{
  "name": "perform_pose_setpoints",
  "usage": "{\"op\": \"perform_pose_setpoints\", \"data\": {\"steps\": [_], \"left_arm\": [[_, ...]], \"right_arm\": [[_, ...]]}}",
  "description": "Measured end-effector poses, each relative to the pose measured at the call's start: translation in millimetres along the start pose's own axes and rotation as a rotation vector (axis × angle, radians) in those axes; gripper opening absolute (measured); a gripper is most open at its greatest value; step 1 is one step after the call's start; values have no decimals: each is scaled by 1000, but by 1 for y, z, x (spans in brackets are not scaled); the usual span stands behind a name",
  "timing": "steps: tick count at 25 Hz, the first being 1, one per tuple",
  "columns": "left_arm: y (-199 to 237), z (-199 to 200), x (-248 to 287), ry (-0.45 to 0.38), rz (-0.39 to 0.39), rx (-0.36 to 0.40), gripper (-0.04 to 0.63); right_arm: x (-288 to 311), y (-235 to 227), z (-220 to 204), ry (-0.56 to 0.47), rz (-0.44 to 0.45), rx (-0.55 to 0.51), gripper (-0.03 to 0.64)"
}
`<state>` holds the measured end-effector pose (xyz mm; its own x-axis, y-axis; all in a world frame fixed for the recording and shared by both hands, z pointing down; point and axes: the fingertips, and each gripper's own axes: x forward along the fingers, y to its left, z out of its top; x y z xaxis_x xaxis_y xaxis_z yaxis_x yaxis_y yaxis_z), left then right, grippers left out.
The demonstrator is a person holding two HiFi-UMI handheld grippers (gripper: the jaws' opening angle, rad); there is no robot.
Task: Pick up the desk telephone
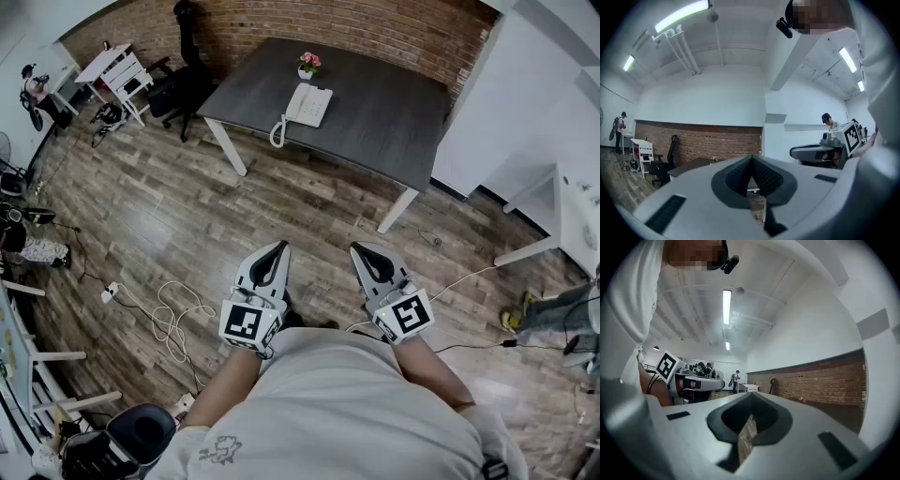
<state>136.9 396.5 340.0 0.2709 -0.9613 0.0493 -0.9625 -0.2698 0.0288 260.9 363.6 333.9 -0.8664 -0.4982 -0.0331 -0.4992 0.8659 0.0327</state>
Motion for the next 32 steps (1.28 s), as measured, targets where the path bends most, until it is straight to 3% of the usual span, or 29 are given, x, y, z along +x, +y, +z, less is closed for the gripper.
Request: {"op": "perform_pose_setpoints", "data": {"steps": [11, 22, 25, 32], "left_arm": [[30, -12, 8, 22, -5, -20, 11], [118, -26, 23, 23, -12, -62, 11], [148, -27, 33, 22, -50, -66, 63], [220, -13, 53, 6, -122, -60, 212]], "right_arm": [[27, -3, -10, 12, -9, 6, 5], [116, -3, -28, 54, -40, -6, 6], [153, -5, -33, 67, -55, 8, 77], [222, -2, -29, 86, -128, -3, 171]]}}
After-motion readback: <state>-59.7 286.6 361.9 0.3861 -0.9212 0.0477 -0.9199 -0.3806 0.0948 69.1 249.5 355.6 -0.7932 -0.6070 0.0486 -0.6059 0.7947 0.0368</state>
